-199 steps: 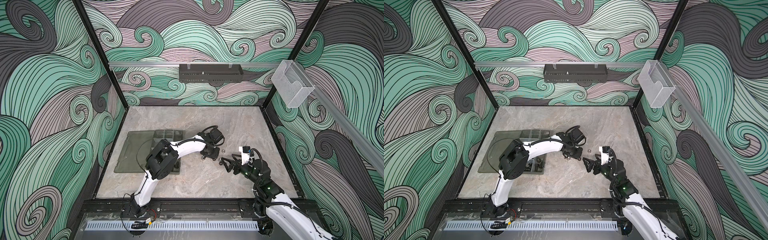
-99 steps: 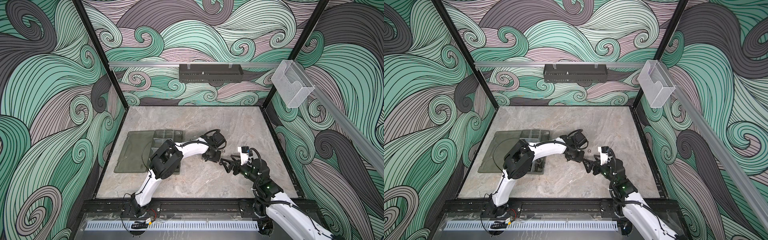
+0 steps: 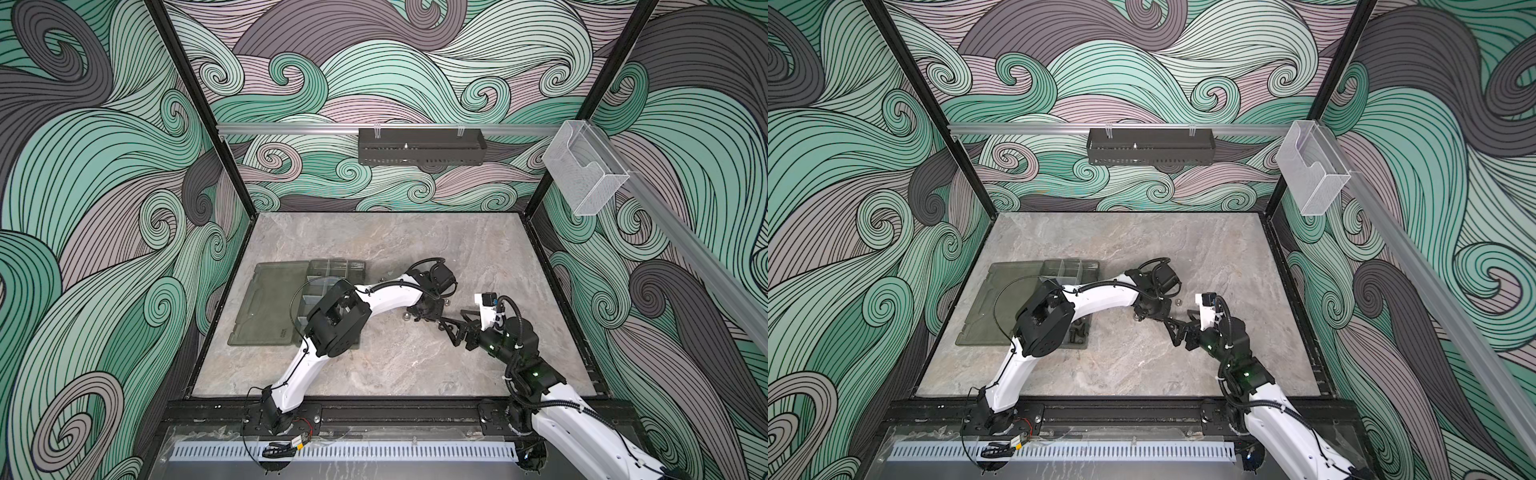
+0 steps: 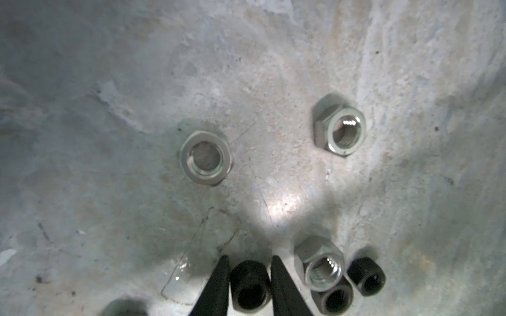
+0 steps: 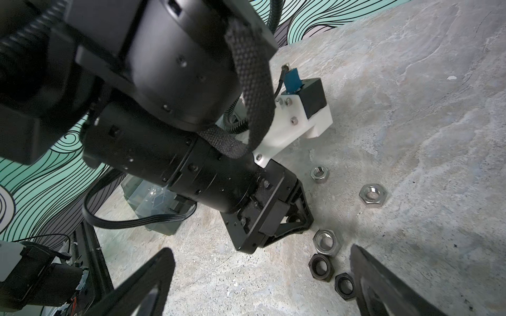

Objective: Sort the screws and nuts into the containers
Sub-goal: 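Move the open left gripper back to the pile over a black hex nut, then close the left gripper on the black hex nut and carry it toward the box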

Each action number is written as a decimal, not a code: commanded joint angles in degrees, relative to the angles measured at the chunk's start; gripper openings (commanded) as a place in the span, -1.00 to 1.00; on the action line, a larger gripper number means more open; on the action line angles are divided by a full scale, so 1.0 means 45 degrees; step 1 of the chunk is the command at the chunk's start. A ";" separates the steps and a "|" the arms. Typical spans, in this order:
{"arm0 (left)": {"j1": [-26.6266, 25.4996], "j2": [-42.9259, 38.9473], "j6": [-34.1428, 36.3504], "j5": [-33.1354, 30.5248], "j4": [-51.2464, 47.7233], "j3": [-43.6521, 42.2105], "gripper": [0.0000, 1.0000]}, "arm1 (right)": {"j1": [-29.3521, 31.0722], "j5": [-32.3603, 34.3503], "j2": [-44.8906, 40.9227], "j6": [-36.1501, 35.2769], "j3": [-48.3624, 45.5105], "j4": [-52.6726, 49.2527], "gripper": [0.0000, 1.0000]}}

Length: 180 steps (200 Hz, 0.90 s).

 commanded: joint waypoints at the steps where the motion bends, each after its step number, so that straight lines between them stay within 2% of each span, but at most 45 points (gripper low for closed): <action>1: -0.0068 0.0037 -0.0296 -0.0560 -0.1123 -0.0620 -0.38 | -0.0092 -0.0241 0.0073 0.0135 -0.0066 0.0419 0.99; 27: -0.0067 -0.0102 -0.0249 -0.0572 -0.1108 -0.0819 -0.31 | -0.0092 -0.0260 0.0083 0.0098 -0.0063 0.0435 0.99; 100: -0.0058 -0.0154 -0.0115 -0.0980 -0.1658 -0.0741 -0.32 | -0.0093 -0.0397 0.0279 0.0077 -0.0043 0.0556 0.99; 154: -0.0045 -0.0318 -0.0187 -0.1429 -0.1880 -0.0814 -0.51 | -0.0093 -0.0581 0.0612 0.0054 -0.0002 0.0722 0.99; 180: 0.0019 -0.0871 -0.0135 -0.1492 -0.1747 -0.0956 -0.51 | -0.0093 -0.0528 0.0551 0.0030 -0.0024 0.0708 0.99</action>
